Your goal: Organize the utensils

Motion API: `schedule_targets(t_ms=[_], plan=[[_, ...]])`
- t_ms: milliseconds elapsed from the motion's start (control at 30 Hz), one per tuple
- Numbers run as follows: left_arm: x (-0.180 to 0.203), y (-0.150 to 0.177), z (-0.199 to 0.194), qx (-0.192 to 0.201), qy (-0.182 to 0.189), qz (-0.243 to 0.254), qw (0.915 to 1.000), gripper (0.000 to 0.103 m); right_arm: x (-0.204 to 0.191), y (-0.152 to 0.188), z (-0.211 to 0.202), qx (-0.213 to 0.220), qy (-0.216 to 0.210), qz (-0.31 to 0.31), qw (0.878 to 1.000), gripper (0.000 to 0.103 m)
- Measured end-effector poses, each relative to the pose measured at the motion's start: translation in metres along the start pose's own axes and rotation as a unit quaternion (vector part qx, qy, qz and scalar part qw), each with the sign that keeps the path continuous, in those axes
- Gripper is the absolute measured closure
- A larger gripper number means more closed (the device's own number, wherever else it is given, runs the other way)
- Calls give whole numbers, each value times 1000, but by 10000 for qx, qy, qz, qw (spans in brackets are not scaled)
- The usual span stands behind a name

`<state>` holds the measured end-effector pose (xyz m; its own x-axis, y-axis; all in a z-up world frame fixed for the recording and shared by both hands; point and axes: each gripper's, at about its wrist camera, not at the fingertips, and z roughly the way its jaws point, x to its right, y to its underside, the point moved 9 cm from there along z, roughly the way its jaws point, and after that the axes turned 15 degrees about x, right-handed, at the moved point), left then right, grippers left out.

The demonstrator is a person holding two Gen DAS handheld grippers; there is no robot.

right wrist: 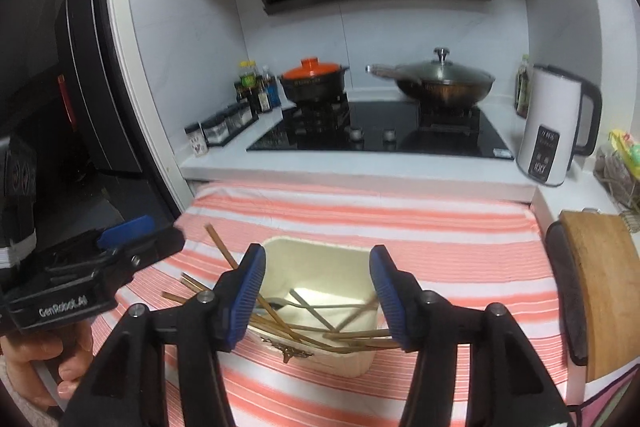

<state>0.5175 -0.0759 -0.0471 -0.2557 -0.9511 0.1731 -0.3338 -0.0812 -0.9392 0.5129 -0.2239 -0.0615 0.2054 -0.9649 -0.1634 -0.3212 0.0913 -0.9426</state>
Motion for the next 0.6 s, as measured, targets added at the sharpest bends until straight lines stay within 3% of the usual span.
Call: schedule_targets(t_ms=[67,133,200,267,433,600], plan=[[3,1,-34,99,-217,212,9995,2,-10,-15,-31,293,1,-159,9994,44],[7,6,-67,259,-402,361,9982,1,-20,-22,-65,549,37,-343,9979,36],[13,18,-103,366,-391,338,9980,1,-31,-24,-97,720,91,-465,9963,23],[17,35,-132,259,-379,254,9986,1,-40,-15,-134,851,182,-544,9947,19],[25,64,-191,312,-878,395,9949,0,-58,24,-204,757,449,-694,9937,14],[36,73,-226,390,-913,546,9936,0,-65,48,-242,561,596,-523,9953,7]])
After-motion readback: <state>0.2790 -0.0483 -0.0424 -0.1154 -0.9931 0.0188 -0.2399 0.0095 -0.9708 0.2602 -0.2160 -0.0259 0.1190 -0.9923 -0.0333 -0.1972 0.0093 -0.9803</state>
